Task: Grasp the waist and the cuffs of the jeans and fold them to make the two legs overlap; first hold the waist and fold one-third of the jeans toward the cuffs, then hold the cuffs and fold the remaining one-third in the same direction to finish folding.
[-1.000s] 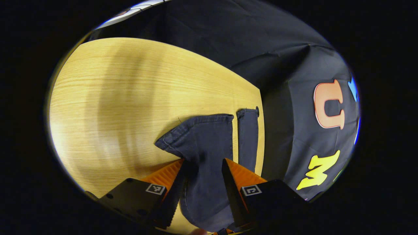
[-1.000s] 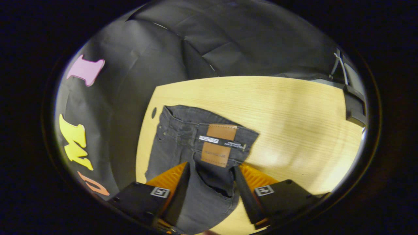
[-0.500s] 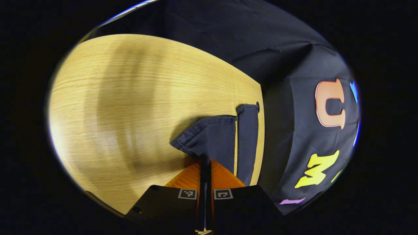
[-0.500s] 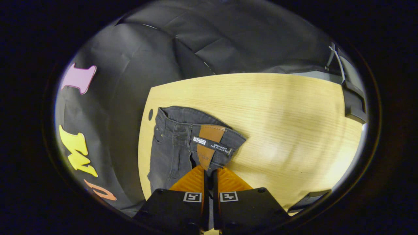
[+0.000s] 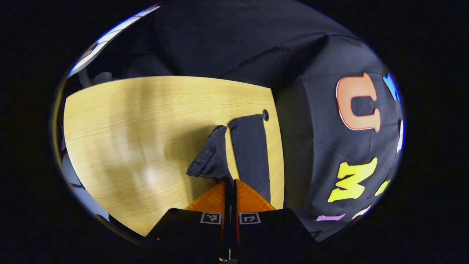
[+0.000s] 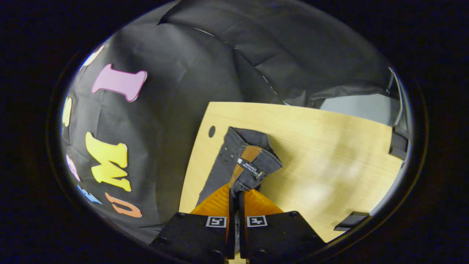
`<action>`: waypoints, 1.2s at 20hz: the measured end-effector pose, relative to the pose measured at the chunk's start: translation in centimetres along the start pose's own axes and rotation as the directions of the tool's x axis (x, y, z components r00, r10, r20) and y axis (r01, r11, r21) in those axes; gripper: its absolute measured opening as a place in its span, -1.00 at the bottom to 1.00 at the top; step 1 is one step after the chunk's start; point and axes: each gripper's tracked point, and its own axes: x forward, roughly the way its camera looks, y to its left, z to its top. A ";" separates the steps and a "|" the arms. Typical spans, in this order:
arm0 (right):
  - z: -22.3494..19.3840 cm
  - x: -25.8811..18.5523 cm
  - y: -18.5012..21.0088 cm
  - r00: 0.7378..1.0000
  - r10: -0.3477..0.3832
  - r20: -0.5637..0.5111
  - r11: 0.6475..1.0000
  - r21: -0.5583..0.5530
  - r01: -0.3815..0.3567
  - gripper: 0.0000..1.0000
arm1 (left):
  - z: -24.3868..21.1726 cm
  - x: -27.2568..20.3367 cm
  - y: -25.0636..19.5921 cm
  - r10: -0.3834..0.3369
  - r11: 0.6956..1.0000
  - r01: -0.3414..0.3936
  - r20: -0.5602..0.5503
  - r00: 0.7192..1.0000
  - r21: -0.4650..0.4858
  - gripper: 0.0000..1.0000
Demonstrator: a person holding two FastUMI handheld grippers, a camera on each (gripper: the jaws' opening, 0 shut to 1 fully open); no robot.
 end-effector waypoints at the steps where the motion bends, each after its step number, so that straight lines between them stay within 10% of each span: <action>1: 0.3 0.4 1.2 1.000 0.006 -0.005 1.000 -0.020 -0.006 -0.89 | 0.5 0.5 -0.8 0.004 1.000 -0.003 -0.013 1.000 0.029 -0.92; 12: 4.2 10.1 8.8 0.999 -0.018 -0.034 0.993 -0.117 0.014 -0.89 | 4.6 10.4 -8.3 0.038 0.987 -0.017 -0.127 0.991 0.159 -0.93; 24: 4.3 22.7 5.7 0.985 -0.171 -0.031 0.960 -0.230 0.159 -0.88 | 5.6 24.0 -8.2 0.106 0.944 -0.053 -0.146 0.984 0.325 -0.92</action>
